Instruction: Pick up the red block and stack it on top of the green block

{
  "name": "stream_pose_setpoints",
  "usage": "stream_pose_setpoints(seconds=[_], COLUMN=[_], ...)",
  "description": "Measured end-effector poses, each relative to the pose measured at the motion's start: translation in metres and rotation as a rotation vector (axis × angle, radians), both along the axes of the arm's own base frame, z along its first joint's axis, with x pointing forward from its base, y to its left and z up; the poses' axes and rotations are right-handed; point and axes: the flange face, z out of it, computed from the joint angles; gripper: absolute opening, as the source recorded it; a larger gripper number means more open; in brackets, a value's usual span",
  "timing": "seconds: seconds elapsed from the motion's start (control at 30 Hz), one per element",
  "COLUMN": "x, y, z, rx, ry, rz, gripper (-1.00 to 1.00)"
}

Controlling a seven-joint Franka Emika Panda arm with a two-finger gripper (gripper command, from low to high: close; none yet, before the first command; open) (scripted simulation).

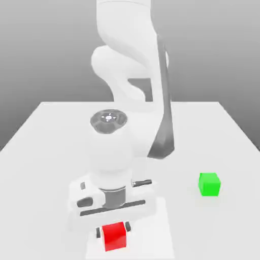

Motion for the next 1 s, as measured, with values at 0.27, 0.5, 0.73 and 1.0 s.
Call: stream_pose_setpoints(seconds=[0.27, 0.5, 0.73, 1.0], x=[0.000, -0.087, -0.191, -0.196], y=[0.001, 0.207, 0.277, 0.279], z=[0.051, 0.084, 0.085, 0.034], rx=[0.001, 0.041, 0.002, -0.002], ry=[0.000, 0.005, 0.002, 0.001], rz=[0.003, 0.689, 1.174, 1.195], gripper=[-1.00, -1.00, -1.00, 1.00])
